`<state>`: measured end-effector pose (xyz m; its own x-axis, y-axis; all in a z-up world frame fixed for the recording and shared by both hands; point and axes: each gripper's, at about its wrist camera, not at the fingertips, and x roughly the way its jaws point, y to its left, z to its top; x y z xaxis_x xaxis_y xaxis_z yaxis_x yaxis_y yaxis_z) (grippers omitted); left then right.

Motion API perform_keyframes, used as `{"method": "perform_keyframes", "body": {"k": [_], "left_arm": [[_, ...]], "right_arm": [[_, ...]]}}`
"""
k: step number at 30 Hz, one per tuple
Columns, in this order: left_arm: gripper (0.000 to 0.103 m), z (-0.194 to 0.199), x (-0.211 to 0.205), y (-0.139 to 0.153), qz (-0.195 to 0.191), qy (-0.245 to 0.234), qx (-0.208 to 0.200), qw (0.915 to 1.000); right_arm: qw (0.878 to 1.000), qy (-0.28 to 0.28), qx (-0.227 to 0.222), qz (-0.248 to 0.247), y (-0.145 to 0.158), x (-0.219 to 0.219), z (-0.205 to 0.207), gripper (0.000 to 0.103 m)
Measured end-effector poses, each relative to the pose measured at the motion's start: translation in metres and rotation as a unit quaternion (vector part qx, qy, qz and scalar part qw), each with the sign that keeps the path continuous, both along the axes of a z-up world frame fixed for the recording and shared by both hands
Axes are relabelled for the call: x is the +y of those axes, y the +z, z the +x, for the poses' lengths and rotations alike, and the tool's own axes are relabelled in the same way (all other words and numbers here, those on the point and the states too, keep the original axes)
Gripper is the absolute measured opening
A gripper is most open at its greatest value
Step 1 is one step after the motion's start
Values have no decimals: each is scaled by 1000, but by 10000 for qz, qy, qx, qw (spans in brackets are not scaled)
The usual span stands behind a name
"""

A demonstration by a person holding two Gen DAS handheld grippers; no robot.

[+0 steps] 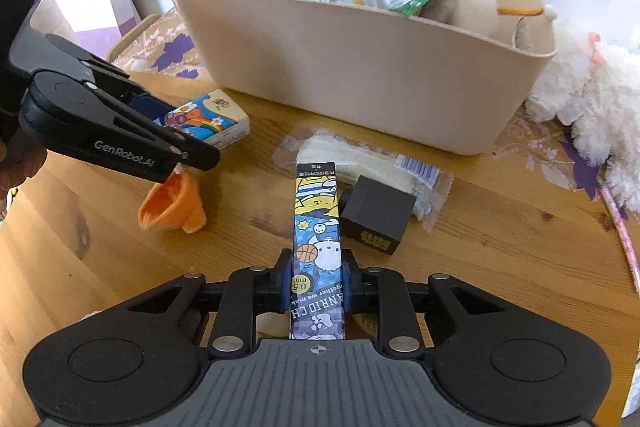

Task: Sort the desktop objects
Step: 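Grasp the long cartoon box with the right tool while the left grasps the cartoon tissue pack, then carry the cartoon box and tissue pack to the basket and open both tools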

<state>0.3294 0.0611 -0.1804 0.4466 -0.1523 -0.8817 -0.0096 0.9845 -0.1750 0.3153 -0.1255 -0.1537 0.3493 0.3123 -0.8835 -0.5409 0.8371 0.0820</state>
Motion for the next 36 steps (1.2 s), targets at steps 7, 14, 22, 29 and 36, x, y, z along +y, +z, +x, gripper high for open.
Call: {"method": "perform_keyframes", "body": {"k": [7, 14, 22, 29, 36], "left_arm": [[47, -11, 1, 16, 41, 51, -132, 9999], [47, -27, -1, 35, 31, -99, -337, 9994], [47, -44, 6, 60, 195, -224, -622, 9976], [47, -43, 20, 83, 302, -54, -830, 9961], [47, -28, 27, 117, 385, 108, -1177, 9922]], "right_arm": [[9998, -88, -184, 77, 20, -16, -6, 22], [9988, -224, -439, 75, 43, -35, -13, 22], [9951, -615, -765, 97, 70, -66, 0, 22], [9897, -892, -1099, 217, 102, -78, 22, 22], [9821, -1085, -1510, 303, 134, -82, 49, 22]]}}
